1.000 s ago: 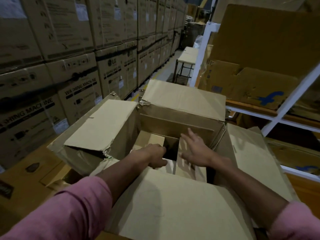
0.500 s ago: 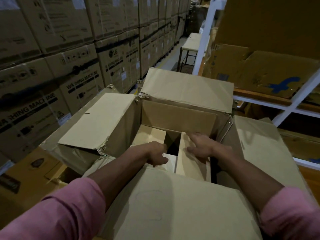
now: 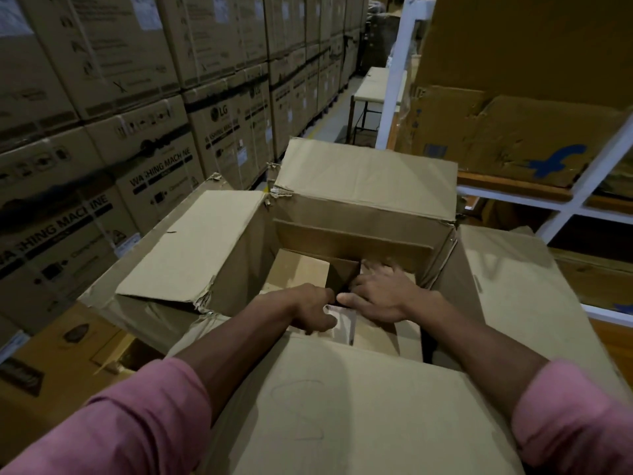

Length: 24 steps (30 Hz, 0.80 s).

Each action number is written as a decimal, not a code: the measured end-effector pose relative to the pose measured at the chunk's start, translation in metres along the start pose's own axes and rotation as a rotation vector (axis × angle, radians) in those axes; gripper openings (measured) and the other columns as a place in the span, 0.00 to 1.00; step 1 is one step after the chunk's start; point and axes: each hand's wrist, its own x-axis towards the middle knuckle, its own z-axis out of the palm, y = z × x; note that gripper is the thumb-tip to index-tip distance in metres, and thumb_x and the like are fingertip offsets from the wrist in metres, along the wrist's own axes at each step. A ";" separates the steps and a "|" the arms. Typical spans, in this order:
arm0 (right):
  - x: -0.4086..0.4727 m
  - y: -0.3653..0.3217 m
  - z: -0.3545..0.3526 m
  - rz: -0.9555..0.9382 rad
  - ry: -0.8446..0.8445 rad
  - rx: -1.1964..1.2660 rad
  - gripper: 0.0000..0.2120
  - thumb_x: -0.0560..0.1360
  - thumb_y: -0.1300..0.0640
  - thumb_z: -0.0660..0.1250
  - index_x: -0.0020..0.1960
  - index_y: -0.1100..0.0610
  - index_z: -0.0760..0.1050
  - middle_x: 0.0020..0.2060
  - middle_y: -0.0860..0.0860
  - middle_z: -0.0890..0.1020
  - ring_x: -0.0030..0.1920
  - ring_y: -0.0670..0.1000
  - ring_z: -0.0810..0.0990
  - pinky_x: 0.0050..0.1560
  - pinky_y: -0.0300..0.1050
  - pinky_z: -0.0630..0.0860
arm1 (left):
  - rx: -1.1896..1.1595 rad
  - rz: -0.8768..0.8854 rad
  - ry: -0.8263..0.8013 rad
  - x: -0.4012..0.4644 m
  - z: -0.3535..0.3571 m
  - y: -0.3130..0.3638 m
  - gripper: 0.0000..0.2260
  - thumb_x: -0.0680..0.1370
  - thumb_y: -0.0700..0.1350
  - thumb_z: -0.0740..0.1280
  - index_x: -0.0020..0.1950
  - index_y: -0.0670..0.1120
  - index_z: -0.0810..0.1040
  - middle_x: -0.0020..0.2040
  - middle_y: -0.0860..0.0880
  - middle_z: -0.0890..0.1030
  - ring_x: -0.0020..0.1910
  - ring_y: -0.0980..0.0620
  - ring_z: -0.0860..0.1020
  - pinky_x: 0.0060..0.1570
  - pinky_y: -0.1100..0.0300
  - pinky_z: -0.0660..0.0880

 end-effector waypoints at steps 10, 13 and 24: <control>-0.032 0.035 -0.026 0.530 0.554 0.069 0.17 0.82 0.43 0.60 0.48 0.51 0.82 0.52 0.53 0.83 0.65 0.59 0.72 0.65 0.61 0.68 | -0.032 -0.007 0.116 0.004 0.005 -0.009 0.21 0.82 0.53 0.65 0.73 0.49 0.71 0.67 0.46 0.77 0.61 0.45 0.77 0.62 0.45 0.77; -0.034 0.033 -0.031 0.578 0.497 -0.152 0.12 0.80 0.46 0.64 0.46 0.51 0.82 0.51 0.52 0.84 0.66 0.59 0.69 0.62 0.58 0.66 | -0.002 -0.028 0.155 0.007 0.003 -0.009 0.21 0.82 0.54 0.65 0.73 0.49 0.71 0.68 0.46 0.77 0.63 0.44 0.76 0.64 0.41 0.74; -0.050 0.031 -0.037 0.575 0.311 -0.412 0.07 0.76 0.50 0.72 0.51 0.49 0.79 0.50 0.52 0.83 0.64 0.57 0.72 0.61 0.55 0.67 | 0.036 -0.018 0.279 0.004 0.001 -0.005 0.17 0.83 0.52 0.63 0.69 0.47 0.76 0.66 0.45 0.78 0.63 0.42 0.76 0.67 0.37 0.70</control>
